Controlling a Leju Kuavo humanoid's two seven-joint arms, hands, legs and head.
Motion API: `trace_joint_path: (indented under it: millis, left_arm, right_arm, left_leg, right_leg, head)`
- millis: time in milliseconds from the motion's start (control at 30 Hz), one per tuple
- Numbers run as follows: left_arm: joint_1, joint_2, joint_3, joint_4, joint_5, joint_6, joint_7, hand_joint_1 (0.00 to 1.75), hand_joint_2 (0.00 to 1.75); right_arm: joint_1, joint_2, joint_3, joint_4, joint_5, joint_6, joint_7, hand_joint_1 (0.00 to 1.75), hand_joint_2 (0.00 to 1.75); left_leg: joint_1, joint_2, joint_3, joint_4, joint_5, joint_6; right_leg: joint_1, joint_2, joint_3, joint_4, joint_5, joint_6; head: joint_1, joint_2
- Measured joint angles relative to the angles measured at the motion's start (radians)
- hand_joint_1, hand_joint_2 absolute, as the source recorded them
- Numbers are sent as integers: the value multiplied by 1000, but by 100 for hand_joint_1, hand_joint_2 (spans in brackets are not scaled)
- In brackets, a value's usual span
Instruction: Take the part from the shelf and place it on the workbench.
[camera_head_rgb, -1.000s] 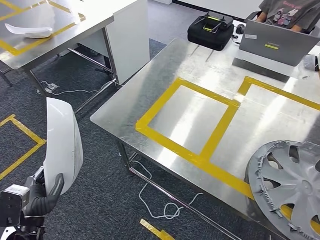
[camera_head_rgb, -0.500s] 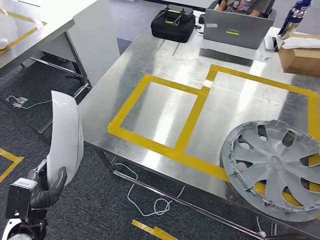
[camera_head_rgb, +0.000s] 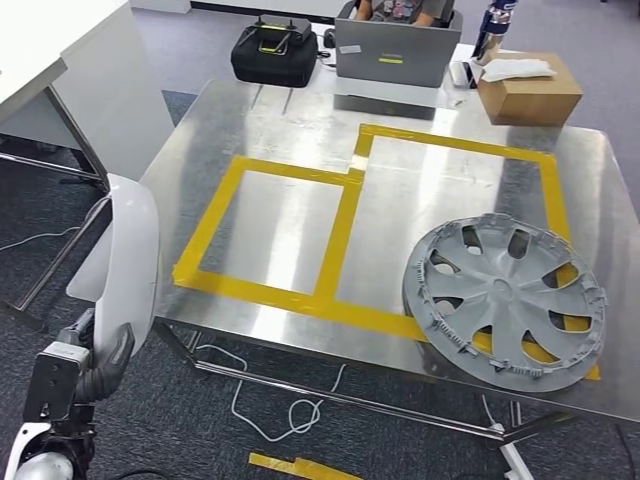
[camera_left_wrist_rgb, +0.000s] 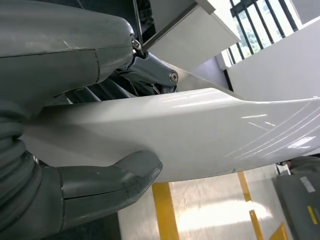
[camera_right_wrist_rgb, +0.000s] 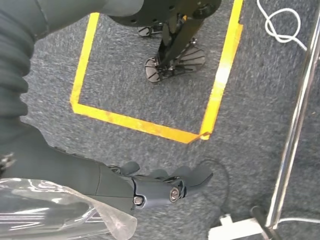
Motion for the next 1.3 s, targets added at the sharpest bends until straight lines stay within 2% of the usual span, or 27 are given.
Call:
trace_joint_path:
  millis: [67,100,133,167,200,233,300,333,367,500,767,967,1300]
  left_arm:
    - [-12,7,-5,9,-7,9,-1,175,175]
    - [-21,14,-8,18,-11,14,-1,175,175]
    - [-32,21,-12,29,-15,18,1,175,175]
    - [-46,28,-16,42,-21,22,4,175,175]
    - [-60,34,-21,54,-31,27,10,175,175]
    - [-74,39,-26,65,-42,32,18,175,175]
    - [-103,48,-38,86,-65,41,36,175,175]
    - [-117,52,-43,95,-76,45,45,175,175]
    - [-130,57,-48,105,-89,49,54,175,175]
    - [-185,75,-72,146,-151,56,91,175,175]
    - [-299,98,-129,242,-304,51,185,175,175]
    - [-383,111,-195,327,-446,8,262,175,175]
    - [-456,117,-269,425,-531,-29,288,175,175]
  right_arm:
    - [-5,0,-3,3,7,5,-4,0,175]
    - [-10,0,-4,5,12,9,-8,0,175]
    - [-15,0,-6,9,18,13,-12,0,175]
    - [-18,0,-8,13,24,17,-16,0,175]
    - [-21,0,-11,17,30,23,-20,0,175]
    - [-22,0,-13,20,36,29,-23,0,175]
    - [-26,0,-18,25,46,40,-29,0,175]
    - [-30,0,-20,27,52,45,-32,0,175]
    - [-34,0,-23,30,58,50,-36,0,175]
    - [-47,-1,-37,43,85,70,-56,0,175]
    - [-75,-1,-59,77,148,102,-79,0,175]
    - [-100,-1,-83,108,200,123,-105,0,175]
    - [-137,-1,-122,159,264,147,-143,0,175]
  left_leg:
    - [-1,21,0,-6,2,9]
    - [-2,31,-2,-5,3,10]
    - [-4,40,-3,-5,2,10]
    - [-4,47,-3,-5,2,10]
    - [-5,52,-3,-5,2,10]
    - [-5,55,-1,-5,2,9]
    - [-7,58,2,-3,-1,4]
    - [-9,58,2,-1,-1,0]
    - [-12,58,1,2,-2,-1]
    - [-13,58,0,2,0,2]
    - [-9,58,1,-5,6,-14]
    - [-10,58,0,-5,8,-16]
    - [-13,58,0,-4,8,-16]
  right_leg:
    - [3,-64,-50,101,-59,5]
    - [2,-80,-82,170,-92,8]
    - [0,-86,-108,227,-114,11]
    - [0,-88,-117,252,-116,13]
    - [0,-89,-105,236,-99,13]
    - [0,-91,-73,182,-68,12]
    - [2,-100,9,36,-14,5]
    - [3,-103,37,-11,-2,0]
    - [4,-105,50,-35,2,-1]
    - [5,-102,53,-40,5,0]
    - [10,-102,51,-36,3,-10]
    - [9,-102,50,-36,6,-13]
    - [6,-102,50,-36,7,-12]
  head:
    - [5,0]
    - [7,0]
    - [7,0]
    - [6,0]
    - [7,0]
    - [7,0]
    - [7,0]
    - [6,0]
    - [6,0]
    - [5,0]
    - [5,0]
    - [6,0]
    - [5,0]
